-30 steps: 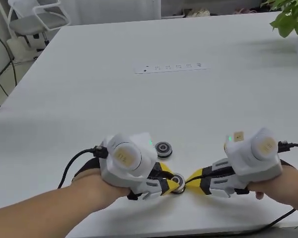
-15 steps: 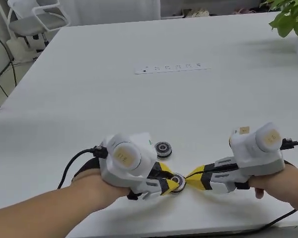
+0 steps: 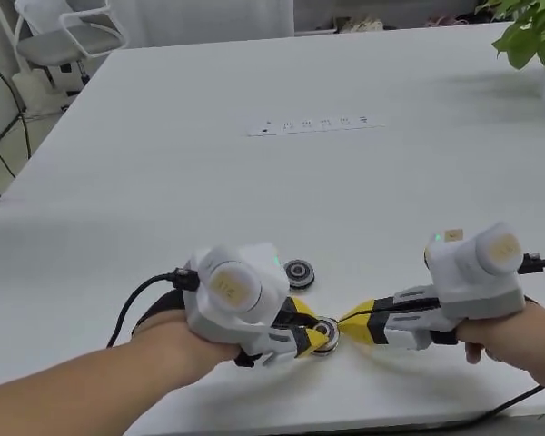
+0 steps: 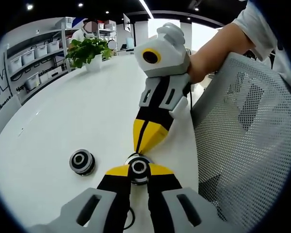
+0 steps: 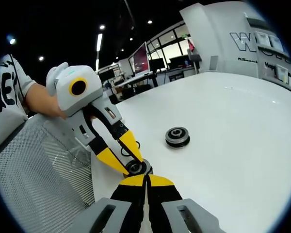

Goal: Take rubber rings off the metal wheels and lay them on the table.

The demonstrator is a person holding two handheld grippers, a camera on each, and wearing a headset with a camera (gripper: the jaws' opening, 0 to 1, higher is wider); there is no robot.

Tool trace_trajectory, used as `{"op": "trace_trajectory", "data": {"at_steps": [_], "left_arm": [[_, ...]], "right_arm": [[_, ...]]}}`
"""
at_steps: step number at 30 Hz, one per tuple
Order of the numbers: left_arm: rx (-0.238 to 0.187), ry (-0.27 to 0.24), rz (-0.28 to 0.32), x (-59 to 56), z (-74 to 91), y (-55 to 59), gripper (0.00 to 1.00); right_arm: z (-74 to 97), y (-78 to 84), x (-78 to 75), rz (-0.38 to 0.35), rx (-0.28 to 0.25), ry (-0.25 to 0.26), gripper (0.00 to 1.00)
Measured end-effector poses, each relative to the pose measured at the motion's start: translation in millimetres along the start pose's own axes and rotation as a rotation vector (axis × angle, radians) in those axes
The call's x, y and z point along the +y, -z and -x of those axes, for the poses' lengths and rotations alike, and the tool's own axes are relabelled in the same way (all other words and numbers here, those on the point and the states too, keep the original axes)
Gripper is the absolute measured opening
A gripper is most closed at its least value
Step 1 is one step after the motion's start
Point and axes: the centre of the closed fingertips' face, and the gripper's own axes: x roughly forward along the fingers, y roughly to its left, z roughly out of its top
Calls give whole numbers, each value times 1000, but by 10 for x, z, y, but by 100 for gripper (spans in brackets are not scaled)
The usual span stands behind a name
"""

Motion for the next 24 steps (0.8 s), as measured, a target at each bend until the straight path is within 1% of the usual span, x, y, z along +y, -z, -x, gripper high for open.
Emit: {"op": "trace_trajectory", "data": {"at_steps": [3, 7, 14, 19, 24], "left_arm": [[0, -1, 1, 0, 0, 0, 7], [1, -2, 2, 1, -1, 1, 7], [5, -5, 2, 2, -3, 4, 7], [5, -5, 3, 3, -3, 7, 7], [6, -7, 4, 3, -1, 8, 7]], "right_arm": [[-3, -8, 11, -1, -3, -4, 0], [-2, -11, 21, -23, -7, -8, 0], [-6, -23, 35, -28, -7, -13, 0], [-28, -40, 85, -12, -7, -29, 0], [-27, -43, 85, -10, -9, -31, 0]]}}
